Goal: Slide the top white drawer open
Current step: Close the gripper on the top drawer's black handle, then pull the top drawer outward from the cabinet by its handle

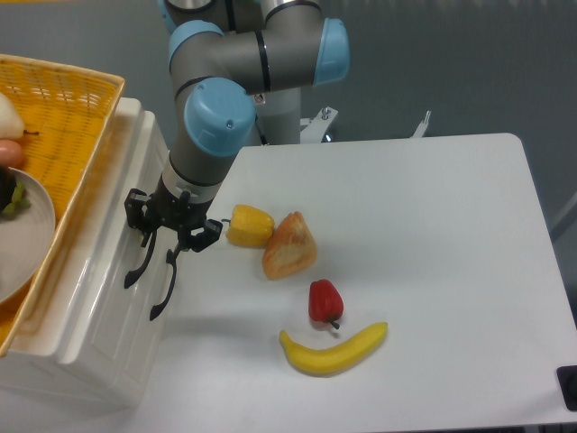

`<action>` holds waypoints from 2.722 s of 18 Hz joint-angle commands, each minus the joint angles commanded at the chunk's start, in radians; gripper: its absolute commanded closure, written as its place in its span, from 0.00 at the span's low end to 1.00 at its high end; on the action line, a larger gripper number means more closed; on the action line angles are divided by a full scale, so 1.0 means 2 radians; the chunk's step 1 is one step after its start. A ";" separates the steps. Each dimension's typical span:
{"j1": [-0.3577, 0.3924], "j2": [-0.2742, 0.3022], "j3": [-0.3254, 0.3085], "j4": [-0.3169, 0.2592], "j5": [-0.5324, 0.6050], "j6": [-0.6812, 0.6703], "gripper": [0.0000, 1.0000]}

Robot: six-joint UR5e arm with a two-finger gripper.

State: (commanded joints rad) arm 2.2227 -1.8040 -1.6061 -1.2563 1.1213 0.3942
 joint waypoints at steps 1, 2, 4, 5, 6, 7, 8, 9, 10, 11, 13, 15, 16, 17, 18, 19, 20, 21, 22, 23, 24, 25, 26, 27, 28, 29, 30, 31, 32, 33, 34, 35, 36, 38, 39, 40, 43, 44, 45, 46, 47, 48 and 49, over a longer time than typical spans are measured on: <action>0.000 0.000 0.000 0.000 0.000 -0.002 0.53; -0.001 0.000 0.000 0.000 0.000 -0.002 0.56; -0.001 0.000 0.000 -0.001 0.000 -0.002 0.59; 0.000 0.000 0.001 -0.002 0.000 -0.002 0.61; 0.000 0.000 0.000 -0.002 0.000 -0.002 0.63; 0.000 0.001 0.001 -0.002 0.000 -0.002 0.64; 0.000 0.001 0.000 -0.002 0.001 -0.002 0.65; 0.000 0.001 0.000 -0.002 0.001 -0.002 0.67; 0.000 0.001 0.001 -0.002 0.001 -0.002 0.68; 0.000 0.002 0.000 -0.003 0.001 -0.002 0.69; 0.000 0.002 0.001 -0.003 0.001 -0.002 0.72; 0.000 0.002 0.000 -0.004 0.001 -0.002 0.75; 0.000 0.002 0.000 -0.004 0.001 -0.002 0.75; 0.000 0.002 0.000 -0.004 0.001 -0.002 0.76; 0.000 0.002 0.000 -0.004 0.001 -0.002 0.78; 0.000 0.002 0.000 -0.004 0.001 -0.002 0.79; 0.000 0.002 0.000 -0.004 0.001 -0.002 0.79; 0.000 0.002 0.000 -0.004 0.001 -0.002 0.80; 0.000 0.002 0.000 -0.004 0.001 -0.002 0.80; 0.000 0.002 0.000 -0.004 0.001 -0.002 0.81; 0.000 0.002 0.000 -0.004 0.001 -0.002 0.82; 0.001 0.002 0.000 -0.004 0.001 -0.002 0.82; 0.001 0.003 0.001 -0.004 0.001 -0.002 0.82; 0.002 0.004 0.001 -0.004 0.001 -0.002 0.83; 0.002 0.004 0.001 -0.004 0.002 -0.002 0.83; 0.002 0.003 0.001 -0.004 0.002 -0.002 0.83; 0.003 0.004 0.001 -0.004 0.002 -0.002 0.83; 0.004 0.004 0.001 -0.004 0.002 -0.002 0.83; 0.005 0.004 0.001 -0.004 0.002 -0.002 0.83; 0.005 0.004 0.002 -0.004 0.002 -0.002 0.83; 0.006 0.004 0.004 -0.004 0.002 -0.002 0.83; 0.007 0.004 0.004 -0.004 0.002 -0.002 0.83; 0.007 0.003 0.004 -0.004 0.003 -0.002 0.83; 0.008 0.002 0.005 -0.004 0.004 -0.002 0.83; 0.008 0.002 0.005 -0.004 0.005 -0.002 0.83; 0.013 0.002 0.004 -0.004 0.005 0.000 0.83; 0.023 0.002 0.005 -0.004 0.004 0.001 0.83; 0.026 0.002 0.005 -0.004 0.004 0.001 0.83; 0.029 0.002 0.005 -0.004 0.004 0.001 0.83; 0.032 0.002 0.006 -0.004 0.004 0.001 0.83; 0.035 0.002 0.008 -0.004 0.004 0.001 0.83; 0.039 0.002 0.008 -0.004 0.003 0.002 0.83; 0.041 0.002 0.008 -0.003 0.004 0.002 0.83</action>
State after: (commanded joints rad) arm 2.3040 -1.8009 -1.5892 -1.2625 1.1290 0.3973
